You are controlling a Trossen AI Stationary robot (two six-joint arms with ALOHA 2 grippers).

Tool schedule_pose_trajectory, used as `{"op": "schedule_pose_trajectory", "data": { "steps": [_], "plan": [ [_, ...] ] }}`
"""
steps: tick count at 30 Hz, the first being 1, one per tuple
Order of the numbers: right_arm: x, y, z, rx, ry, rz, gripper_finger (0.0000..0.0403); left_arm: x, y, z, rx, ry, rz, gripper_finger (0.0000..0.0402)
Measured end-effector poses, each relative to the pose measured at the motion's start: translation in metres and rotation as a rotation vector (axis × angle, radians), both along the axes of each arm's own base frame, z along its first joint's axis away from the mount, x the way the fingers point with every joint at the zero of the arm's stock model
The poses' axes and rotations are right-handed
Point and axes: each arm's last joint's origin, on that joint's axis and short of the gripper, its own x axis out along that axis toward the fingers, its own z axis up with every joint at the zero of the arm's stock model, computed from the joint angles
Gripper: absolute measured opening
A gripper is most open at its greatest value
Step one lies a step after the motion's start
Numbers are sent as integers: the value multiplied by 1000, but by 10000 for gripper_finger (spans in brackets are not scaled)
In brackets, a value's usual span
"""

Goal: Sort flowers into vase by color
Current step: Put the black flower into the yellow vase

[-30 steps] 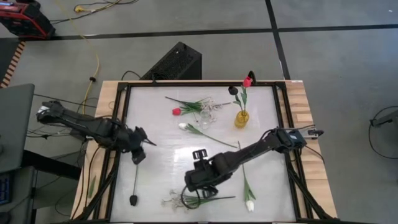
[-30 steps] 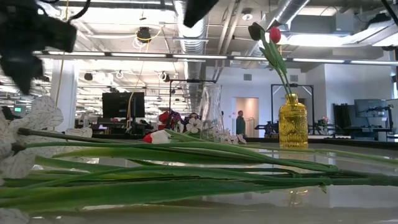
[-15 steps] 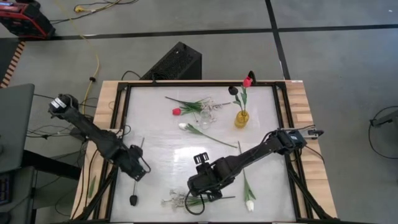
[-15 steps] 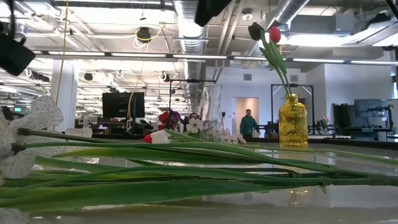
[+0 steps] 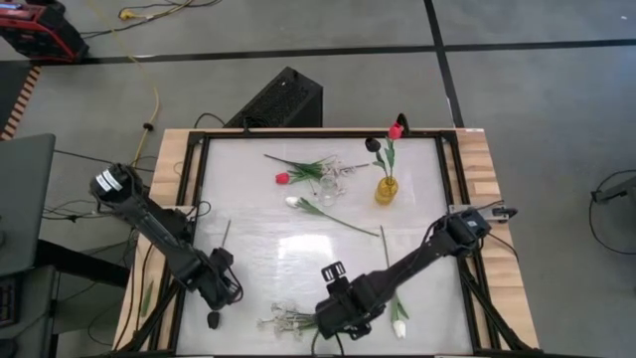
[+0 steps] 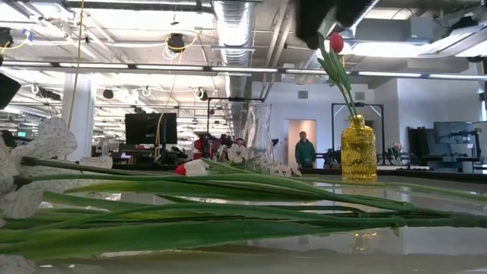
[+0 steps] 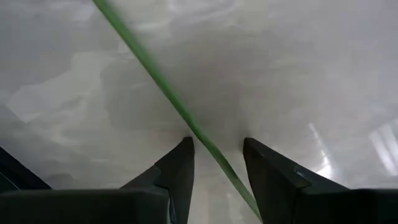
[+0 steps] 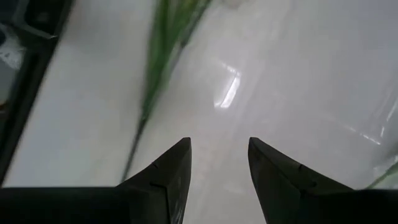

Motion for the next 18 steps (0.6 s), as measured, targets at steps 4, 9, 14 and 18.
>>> {"op": "schedule_pose_trajectory", "data": {
  "steps": [4,9,14,18],
  "plan": [
    [-9,12,0,10,0,-12,184,9,-10,19,39,-13,-55,73],
    [-18,28,0,18,-30,-46,184,25,-14,49,103,-170,-134,8],
    [-24,43,-6,-111,-173,-10,184,45,-9,79,203,-382,-198,1],
    [-12,47,-10,-234,-354,72,184,67,0,97,248,-524,-255,0]
  ]
}}
